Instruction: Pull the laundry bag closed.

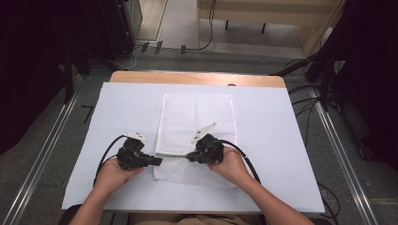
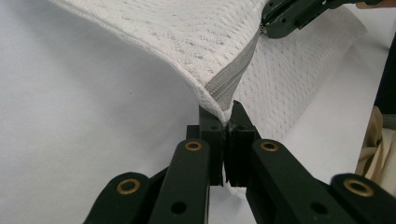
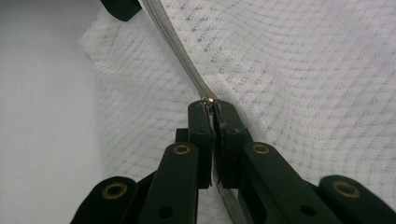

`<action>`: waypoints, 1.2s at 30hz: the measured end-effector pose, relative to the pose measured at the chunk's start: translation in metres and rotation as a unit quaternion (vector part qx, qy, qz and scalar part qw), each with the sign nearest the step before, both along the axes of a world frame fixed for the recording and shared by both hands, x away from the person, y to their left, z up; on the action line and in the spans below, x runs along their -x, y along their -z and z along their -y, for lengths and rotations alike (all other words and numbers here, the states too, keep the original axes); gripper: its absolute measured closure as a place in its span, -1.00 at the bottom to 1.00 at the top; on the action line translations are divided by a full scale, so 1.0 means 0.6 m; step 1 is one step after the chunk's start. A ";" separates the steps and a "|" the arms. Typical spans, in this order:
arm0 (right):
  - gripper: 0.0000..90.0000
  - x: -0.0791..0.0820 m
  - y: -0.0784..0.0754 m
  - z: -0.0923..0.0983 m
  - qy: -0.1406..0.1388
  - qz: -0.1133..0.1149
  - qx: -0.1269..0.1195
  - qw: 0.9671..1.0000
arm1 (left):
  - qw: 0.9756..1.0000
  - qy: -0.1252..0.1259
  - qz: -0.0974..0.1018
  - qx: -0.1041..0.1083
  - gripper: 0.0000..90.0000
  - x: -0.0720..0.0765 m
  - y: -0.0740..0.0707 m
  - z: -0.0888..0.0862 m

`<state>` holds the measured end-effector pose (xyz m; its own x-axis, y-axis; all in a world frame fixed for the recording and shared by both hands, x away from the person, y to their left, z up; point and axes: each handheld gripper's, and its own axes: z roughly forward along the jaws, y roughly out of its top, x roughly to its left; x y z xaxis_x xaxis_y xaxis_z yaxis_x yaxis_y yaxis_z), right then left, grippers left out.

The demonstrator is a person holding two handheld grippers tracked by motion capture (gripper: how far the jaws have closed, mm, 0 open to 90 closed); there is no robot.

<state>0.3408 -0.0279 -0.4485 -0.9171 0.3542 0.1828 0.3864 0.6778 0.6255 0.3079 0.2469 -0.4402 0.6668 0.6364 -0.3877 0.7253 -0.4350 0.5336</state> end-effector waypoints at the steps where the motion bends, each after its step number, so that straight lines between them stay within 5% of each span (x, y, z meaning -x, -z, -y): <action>1: 0.96 0.001 0.000 0.001 0.002 -0.003 0.001 1.000 | 1.000 -0.001 0.001 0.000 0.97 0.001 0.000 0.000; 36: 0.96 0.004 -0.003 0.045 0.019 -0.006 0.009 1.000 | 1.000 -0.003 0.008 0.002 0.97 0.004 -0.004 -0.004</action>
<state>0.3386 -0.0548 -0.4469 -0.9009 0.3919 0.1864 0.4190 0.6735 0.6090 0.3054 0.2491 -0.4378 0.6690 0.6386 -0.3803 0.7197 -0.4287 0.5462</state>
